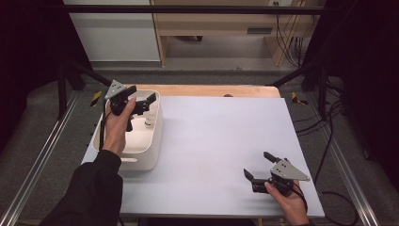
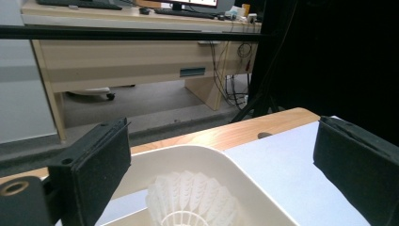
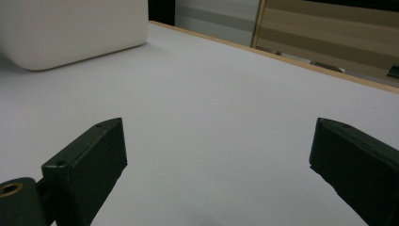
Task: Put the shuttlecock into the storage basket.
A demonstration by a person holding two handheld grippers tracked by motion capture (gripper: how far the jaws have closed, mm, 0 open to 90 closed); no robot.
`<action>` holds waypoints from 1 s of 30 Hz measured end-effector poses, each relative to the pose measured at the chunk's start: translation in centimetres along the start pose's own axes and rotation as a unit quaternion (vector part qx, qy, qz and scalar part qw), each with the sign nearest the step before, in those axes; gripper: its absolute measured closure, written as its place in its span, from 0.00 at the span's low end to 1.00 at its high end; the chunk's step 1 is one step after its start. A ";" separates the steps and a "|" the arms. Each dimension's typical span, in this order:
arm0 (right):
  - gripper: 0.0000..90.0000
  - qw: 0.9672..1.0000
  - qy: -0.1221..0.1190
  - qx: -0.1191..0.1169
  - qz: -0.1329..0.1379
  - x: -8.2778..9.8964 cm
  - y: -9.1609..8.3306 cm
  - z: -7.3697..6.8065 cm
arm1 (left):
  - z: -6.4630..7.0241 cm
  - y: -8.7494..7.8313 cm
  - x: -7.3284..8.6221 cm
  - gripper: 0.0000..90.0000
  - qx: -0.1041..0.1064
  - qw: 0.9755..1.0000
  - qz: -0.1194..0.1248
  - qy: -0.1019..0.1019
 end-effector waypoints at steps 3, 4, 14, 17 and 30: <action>0.05 1.000 0.000 0.001 -0.001 0.0 0.0 0.0 | 0.1 -0.1 0.0 0.05 0.004 1.000 -0.001 -0.002; 0.05 1.000 0.000 0.000 -0.001 0.0 0.0 -0.1 | 0.1 -0.1 0.0 0.05 0.007 1.000 0.000 -0.003; 0.04 1.000 0.003 0.001 -0.002 0.0 -0.1 0.0 | 0.6 -0.3 -0.2 0.04 0.044 0.999 -0.001 -0.014; 0.04 1.000 0.004 0.001 -0.002 0.0 -0.1 0.0 | 1.1 -0.3 -0.3 0.04 0.051 0.999 0.000 -0.011; 0.04 1.000 0.002 -0.005 -0.002 0.0 -0.1 0.0 | 3.4 -1.4 -1.1 0.04 0.051 0.998 0.012 0.018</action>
Point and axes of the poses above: each handheld gripper's, and its own axes: y roughly forward along the jaws, x roughly out of its underside, z roughly to its right, the point moved 1 cm from there along y, roughly forward along the jaws, and after that the axes turned 14 degrees about -z, right-handed, at the moved point
